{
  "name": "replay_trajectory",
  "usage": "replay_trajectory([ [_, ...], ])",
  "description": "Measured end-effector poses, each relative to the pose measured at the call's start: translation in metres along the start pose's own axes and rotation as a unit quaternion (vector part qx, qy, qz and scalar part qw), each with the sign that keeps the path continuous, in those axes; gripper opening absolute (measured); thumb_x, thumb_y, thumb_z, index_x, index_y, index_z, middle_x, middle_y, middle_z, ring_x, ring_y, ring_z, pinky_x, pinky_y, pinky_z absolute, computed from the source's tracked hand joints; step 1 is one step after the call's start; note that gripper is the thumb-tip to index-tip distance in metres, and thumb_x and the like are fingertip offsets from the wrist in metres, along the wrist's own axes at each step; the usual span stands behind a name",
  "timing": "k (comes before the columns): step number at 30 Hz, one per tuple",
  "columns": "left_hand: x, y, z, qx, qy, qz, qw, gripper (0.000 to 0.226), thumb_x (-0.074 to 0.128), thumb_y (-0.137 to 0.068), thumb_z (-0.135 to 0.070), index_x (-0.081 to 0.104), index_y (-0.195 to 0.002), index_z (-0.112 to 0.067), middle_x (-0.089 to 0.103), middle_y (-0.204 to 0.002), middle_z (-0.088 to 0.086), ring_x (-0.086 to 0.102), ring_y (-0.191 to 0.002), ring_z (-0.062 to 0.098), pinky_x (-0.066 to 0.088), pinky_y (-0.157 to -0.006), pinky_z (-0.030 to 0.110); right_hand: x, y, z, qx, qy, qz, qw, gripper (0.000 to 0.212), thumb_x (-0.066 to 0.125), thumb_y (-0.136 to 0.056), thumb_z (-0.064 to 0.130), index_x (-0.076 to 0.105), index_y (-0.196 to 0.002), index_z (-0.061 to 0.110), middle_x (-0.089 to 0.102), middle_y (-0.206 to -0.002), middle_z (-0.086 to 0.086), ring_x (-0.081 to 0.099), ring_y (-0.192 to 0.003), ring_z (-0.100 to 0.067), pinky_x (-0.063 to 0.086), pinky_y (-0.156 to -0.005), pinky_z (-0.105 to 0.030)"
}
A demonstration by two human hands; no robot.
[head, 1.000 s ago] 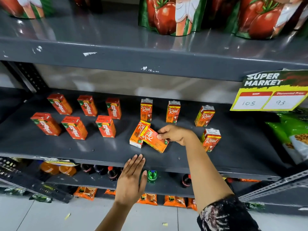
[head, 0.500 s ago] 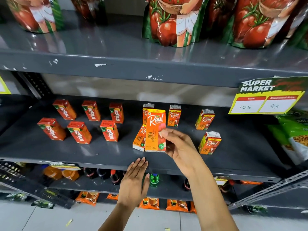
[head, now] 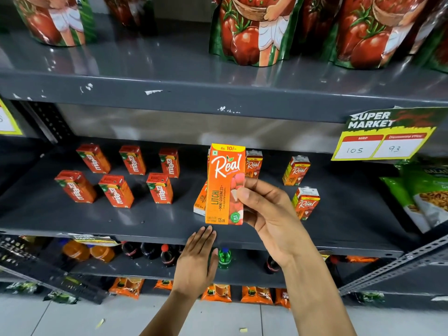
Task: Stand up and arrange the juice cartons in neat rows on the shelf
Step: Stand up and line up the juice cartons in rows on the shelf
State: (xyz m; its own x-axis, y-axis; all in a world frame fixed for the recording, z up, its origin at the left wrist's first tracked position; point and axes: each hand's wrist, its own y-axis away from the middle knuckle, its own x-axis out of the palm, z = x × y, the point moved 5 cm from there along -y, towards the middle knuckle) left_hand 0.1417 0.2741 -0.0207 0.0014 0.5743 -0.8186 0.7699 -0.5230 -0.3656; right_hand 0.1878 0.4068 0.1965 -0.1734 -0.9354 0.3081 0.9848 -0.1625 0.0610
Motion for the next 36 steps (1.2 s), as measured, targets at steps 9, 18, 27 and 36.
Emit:
replay_trajectory([
  [9,0.000,0.000,0.000,-0.011,-0.015,0.005,1.000,0.051,0.026,-0.100,-0.037,0.056,-0.132,-0.011,0.051,-0.139,0.003,0.040,-0.133,0.015,0.029,-0.109,0.035,-0.083,-0.057,-0.058,-0.007,0.167,-0.135,0.977,0.027,0.054,-0.093,0.006,0.058,-0.118,0.016,0.068,-0.110,-0.004,0.064,-0.104,-0.016,0.051,-0.094,-0.035],
  [18,0.001,0.000,-0.001,-0.019,-0.012,-0.001,1.000,0.048,0.031,-0.098,-0.034,0.055,-0.132,-0.011,0.050,-0.140,0.003,0.036,-0.135,0.013,0.025,-0.112,0.033,-0.133,-0.080,-0.121,0.024,0.288,-0.184,0.940,0.031,0.054,-0.094,0.010,0.053,-0.124,0.013,0.067,-0.113,-0.003,0.061,-0.107,-0.016,0.048,-0.099,-0.039],
  [27,0.001,-0.002,-0.002,-0.013,-0.019,0.022,0.999,0.051,0.026,-0.100,-0.037,0.054,-0.133,-0.011,0.047,-0.141,0.002,0.035,-0.135,0.013,0.022,-0.113,0.032,-0.135,-0.071,-0.136,0.027,0.268,-0.217,0.938,0.048,0.051,-0.093,0.001,0.041,-0.139,0.012,0.056,-0.135,-0.007,0.049,-0.128,-0.019,0.041,-0.107,-0.037],
  [36,-0.030,0.004,0.035,-0.062,-0.030,-0.028,0.997,0.051,0.029,-0.099,-0.032,0.057,-0.127,0.001,0.054,-0.134,0.015,0.045,-0.129,0.024,0.027,-0.112,0.040,-0.022,-0.057,-0.146,-0.032,0.397,-0.263,0.879,0.023,0.060,-0.086,0.011,0.060,-0.108,0.016,0.072,-0.094,-0.006,0.068,-0.087,-0.021,0.049,-0.075,-0.024],
])
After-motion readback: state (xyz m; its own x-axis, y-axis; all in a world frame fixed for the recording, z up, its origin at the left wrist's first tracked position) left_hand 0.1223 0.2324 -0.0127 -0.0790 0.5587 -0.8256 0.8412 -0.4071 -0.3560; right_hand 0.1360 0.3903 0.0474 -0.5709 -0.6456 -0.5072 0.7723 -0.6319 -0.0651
